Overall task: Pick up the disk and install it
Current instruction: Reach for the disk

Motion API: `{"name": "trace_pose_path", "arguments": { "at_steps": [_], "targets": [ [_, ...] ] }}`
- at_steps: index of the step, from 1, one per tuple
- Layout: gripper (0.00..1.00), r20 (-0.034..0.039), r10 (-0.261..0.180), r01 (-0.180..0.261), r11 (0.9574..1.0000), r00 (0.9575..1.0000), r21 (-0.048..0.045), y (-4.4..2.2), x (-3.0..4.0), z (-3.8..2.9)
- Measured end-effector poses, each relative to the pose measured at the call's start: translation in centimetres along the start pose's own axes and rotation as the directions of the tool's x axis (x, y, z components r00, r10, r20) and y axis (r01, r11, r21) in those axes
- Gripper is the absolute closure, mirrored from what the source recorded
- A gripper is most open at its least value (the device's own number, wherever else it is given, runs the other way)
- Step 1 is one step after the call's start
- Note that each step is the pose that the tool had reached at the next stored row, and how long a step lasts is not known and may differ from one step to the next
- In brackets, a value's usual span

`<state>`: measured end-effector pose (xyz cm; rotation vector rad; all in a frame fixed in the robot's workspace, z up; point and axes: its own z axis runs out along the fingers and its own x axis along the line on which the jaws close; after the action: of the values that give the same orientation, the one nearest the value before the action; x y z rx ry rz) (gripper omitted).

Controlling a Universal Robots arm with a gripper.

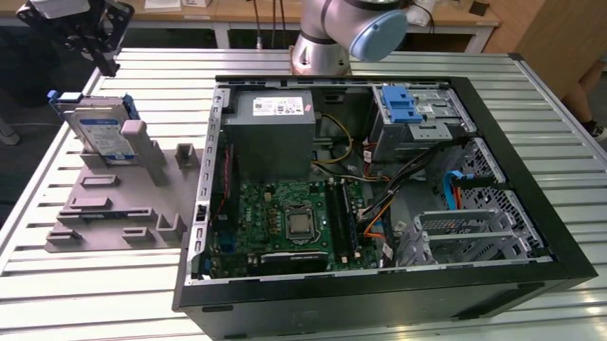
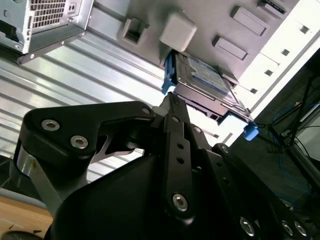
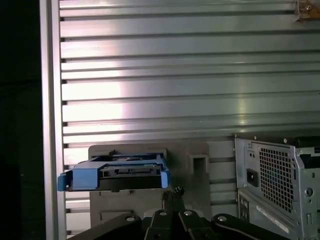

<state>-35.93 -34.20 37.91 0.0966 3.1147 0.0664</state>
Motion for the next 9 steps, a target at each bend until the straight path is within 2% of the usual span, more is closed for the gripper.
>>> {"name": "trace_pose_path", "arguments": {
  "at_steps": [9],
  "targets": [
    [0.89, 0.0000, -0.001, 0.001, 1.0000, 1.0000, 0.0010, 0.04, 2.94, 0.15]
  ]
}}
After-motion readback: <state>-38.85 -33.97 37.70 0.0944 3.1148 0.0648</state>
